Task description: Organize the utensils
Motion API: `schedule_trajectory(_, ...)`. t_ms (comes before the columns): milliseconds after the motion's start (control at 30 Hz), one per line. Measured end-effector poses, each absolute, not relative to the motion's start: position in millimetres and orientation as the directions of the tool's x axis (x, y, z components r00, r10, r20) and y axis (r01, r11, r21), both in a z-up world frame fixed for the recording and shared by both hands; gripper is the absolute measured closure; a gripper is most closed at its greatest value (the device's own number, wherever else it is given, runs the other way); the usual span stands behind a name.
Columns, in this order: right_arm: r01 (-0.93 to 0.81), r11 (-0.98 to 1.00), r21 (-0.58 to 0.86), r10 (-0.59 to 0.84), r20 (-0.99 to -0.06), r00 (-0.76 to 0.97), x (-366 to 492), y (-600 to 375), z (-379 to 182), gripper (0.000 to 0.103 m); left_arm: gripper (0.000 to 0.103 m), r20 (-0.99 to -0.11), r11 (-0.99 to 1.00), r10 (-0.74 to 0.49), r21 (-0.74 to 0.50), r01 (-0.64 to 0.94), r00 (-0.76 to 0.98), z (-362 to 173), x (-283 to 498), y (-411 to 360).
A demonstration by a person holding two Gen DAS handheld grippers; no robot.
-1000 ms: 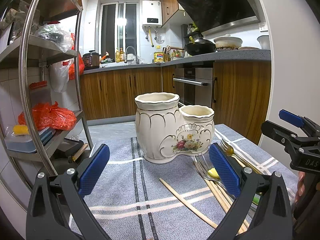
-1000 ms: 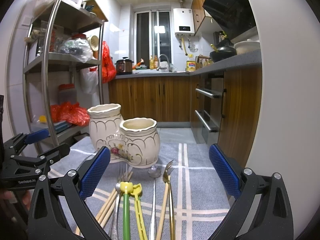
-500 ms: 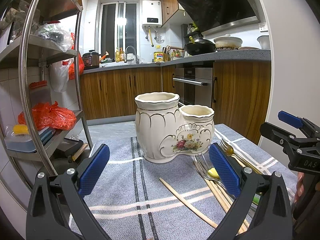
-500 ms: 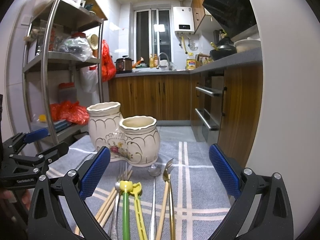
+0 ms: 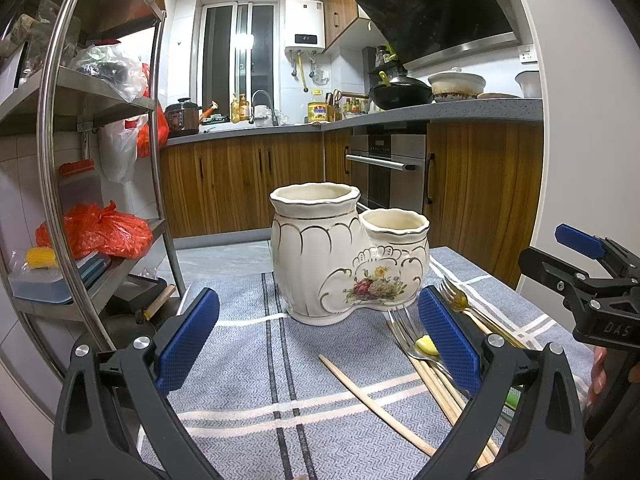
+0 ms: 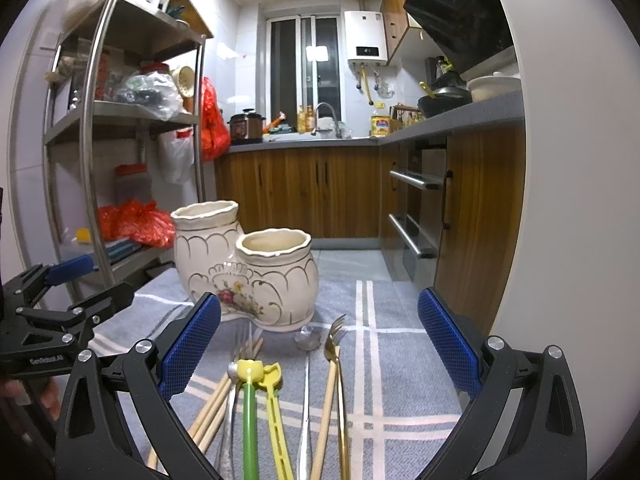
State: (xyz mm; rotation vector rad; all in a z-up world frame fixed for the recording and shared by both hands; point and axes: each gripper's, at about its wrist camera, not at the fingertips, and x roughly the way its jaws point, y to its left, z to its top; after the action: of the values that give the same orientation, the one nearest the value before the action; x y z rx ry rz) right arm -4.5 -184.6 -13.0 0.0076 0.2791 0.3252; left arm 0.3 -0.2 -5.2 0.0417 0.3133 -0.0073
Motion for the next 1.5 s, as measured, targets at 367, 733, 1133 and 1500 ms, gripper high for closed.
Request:
schedule_trajectory(367,-0.315,0.948,0.051,0.316,-0.269,0.91,-4.0,-185.1,-13.0,0.005,0.005,-0.308,0.999,-0.001,0.04,0.014,0.951,-5.8,0.6,-0.3)
schedule_trajectory(733,-0.314,0.948,0.053,0.316,-0.268,0.91,-3.8,-185.5,-14.5,0.005,0.005,-0.311,0.999,-0.001,0.039,0.014,0.951,-5.0,0.9,0.1)
schedule_trajectory(1133,-0.313,0.948,0.056,0.316,-0.266,0.911,-3.9,-186.0,-14.6,0.005,0.005,-0.32,0.999,-0.013,0.033,0.025,0.947,-8.6,2.8,-0.3)
schedule_trajectory(1500,-0.234,0.965,0.116,0.259,-0.305,0.916,10.8,-203.4,-14.7,0.005,0.005,-0.499,0.988,-0.035,0.111,0.104,0.866,-31.6,22.8,-18.2)
